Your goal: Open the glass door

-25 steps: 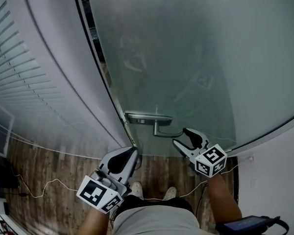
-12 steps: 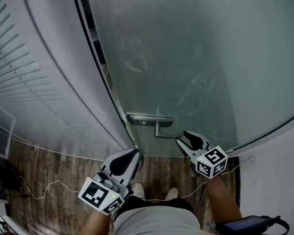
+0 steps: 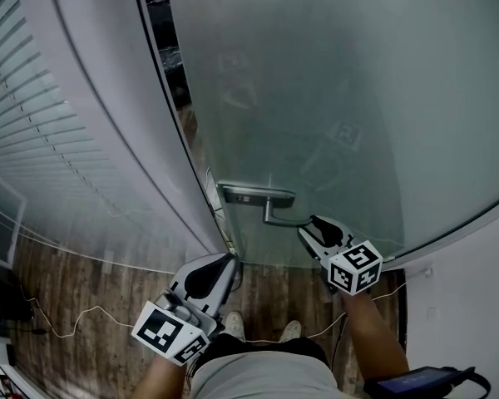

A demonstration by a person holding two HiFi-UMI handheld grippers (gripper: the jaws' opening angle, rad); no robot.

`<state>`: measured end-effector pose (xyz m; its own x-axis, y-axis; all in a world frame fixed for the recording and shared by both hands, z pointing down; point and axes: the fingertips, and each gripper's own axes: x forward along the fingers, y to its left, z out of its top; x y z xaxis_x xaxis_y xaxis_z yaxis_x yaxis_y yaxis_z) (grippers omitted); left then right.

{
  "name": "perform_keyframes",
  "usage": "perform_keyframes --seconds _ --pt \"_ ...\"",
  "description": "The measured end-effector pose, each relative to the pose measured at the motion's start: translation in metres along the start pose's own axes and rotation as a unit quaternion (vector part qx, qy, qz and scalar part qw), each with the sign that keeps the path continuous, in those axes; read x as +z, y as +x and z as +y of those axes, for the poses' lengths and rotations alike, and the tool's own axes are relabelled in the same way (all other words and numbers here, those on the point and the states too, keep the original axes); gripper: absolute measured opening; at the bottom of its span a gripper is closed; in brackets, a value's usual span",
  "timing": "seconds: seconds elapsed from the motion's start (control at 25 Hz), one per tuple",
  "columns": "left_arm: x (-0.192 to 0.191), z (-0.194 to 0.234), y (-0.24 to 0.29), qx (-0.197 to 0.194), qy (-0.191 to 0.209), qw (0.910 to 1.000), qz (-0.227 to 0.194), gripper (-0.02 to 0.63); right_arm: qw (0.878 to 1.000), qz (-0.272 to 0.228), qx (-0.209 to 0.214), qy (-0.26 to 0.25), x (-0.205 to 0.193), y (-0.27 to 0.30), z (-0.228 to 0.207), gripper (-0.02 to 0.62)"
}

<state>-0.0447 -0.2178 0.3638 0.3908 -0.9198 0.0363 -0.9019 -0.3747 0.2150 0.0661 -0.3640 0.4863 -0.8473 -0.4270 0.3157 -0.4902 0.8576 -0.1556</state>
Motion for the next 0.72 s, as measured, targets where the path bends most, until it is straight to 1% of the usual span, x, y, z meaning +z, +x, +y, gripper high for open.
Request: perform_keyframes --seconds 0.16,0.44,0.56,0.72 --pt "-0.001 0.000 0.000 0.003 0.000 1.0000 0.000 -0.002 1.000 -0.004 -0.014 0.009 0.005 0.011 -0.010 0.161" --pt "-0.003 -0.006 -0.008 0.009 0.003 1.0000 -0.004 -0.002 0.999 -0.009 -0.033 0.012 0.010 0.022 -0.025 0.161" --pt "0.002 -0.010 -0.006 0.012 0.006 0.9999 -0.005 -0.002 0.999 -0.008 -0.038 0.013 0.020 0.026 -0.037 0.161" --pt "0.006 -0.004 -0.002 0.014 0.006 0.9999 -0.003 -0.002 0.999 0.001 -0.050 0.015 0.032 0.044 -0.055 0.161"
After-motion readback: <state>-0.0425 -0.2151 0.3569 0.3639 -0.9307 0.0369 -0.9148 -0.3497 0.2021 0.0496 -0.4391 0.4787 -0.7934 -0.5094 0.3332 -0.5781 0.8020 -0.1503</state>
